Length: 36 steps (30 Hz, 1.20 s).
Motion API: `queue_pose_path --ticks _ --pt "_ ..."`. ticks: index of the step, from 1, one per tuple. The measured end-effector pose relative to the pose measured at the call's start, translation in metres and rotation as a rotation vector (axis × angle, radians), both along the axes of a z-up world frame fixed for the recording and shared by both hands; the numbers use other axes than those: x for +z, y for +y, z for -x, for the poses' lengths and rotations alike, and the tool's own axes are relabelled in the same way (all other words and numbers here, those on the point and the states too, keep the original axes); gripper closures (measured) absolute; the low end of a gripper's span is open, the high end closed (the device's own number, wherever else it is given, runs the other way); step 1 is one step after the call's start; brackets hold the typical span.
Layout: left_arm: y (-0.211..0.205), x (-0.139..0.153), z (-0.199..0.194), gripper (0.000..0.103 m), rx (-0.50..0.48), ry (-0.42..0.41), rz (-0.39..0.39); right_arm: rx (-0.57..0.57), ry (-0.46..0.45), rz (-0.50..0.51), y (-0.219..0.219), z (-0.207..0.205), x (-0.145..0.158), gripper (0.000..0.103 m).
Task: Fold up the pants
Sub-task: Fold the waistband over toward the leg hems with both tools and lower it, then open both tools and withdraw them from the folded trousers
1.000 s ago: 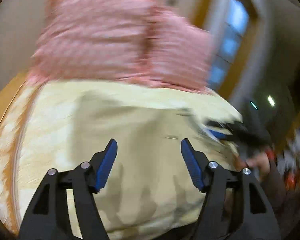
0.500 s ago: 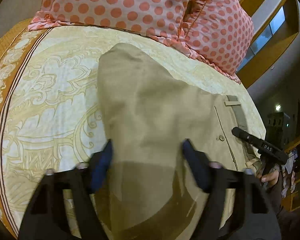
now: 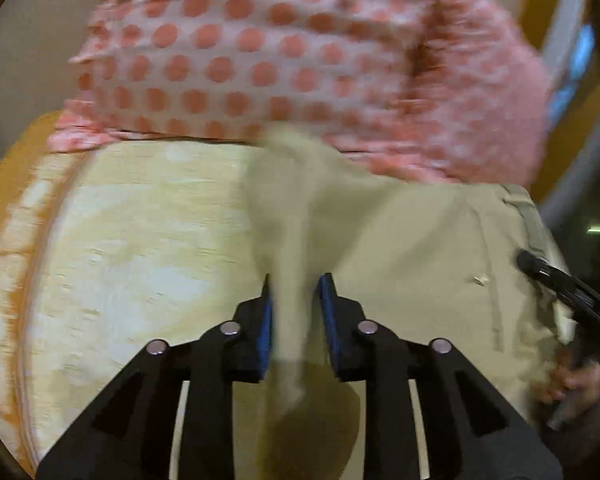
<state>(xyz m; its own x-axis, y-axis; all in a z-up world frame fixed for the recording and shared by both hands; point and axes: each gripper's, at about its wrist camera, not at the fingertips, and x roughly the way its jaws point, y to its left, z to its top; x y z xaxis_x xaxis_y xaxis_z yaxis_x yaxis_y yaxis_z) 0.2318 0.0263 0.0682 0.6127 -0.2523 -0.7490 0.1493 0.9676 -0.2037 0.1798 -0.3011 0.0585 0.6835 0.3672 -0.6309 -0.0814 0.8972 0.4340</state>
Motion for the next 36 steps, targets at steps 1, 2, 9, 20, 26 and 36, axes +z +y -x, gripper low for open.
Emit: queue_pose_path --ticks 1,2,9,20,26,36 --pt "0.003 0.004 0.005 0.078 0.014 -0.014 -0.009 -0.045 0.036 0.067 -0.002 0.0 -0.002 0.072" --pt "0.006 0.011 0.015 0.074 0.02 -0.055 -0.008 -0.072 0.042 0.089 -0.007 0.004 -0.001 0.07" --pt "-0.015 0.021 0.077 0.051 -0.184 -0.114 0.107 0.134 -0.064 -0.042 0.012 0.059 0.013 0.042" --pt "-0.025 -0.002 0.137 0.002 -0.093 -0.076 -0.033 0.009 -0.014 0.239 0.054 0.122 0.012 0.001" --pt "-0.016 -0.029 0.196 0.002 0.028 -0.069 -0.172 -0.009 -0.003 0.296 0.076 0.162 -0.023 0.001" --pt "-0.013 -0.047 0.208 0.002 0.095 -0.13 -0.21 -0.104 -0.036 0.387 0.09 0.174 -0.035 0.001"
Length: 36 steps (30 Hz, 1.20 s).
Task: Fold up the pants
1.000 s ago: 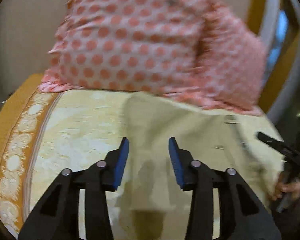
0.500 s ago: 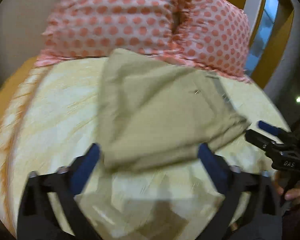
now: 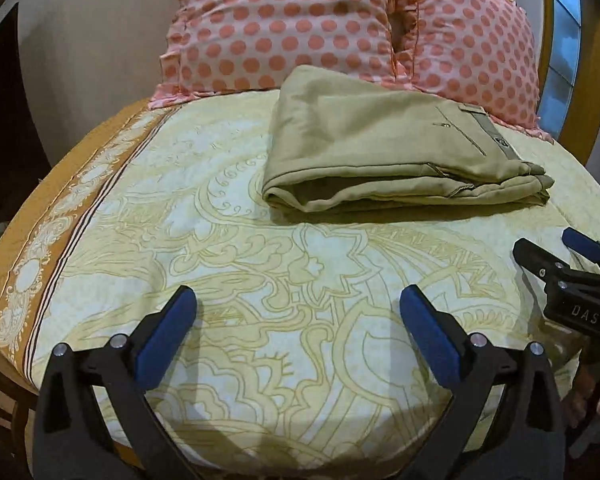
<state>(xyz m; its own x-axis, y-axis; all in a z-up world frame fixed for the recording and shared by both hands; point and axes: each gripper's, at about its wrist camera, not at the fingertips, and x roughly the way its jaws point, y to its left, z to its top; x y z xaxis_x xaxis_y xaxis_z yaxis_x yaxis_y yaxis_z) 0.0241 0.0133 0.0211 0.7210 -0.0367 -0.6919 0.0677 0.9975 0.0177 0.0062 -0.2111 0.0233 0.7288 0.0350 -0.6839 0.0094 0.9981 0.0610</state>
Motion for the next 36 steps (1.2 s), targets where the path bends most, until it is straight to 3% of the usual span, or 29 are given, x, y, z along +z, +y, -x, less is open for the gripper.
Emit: queue_pose_path --ticks 36 --pt "-0.0013 -0.0012 -0.0001 0.002 0.002 -0.018 -0.002 0.0 -0.03 0.0 -0.0024 0.0029 -0.0012 0.001"
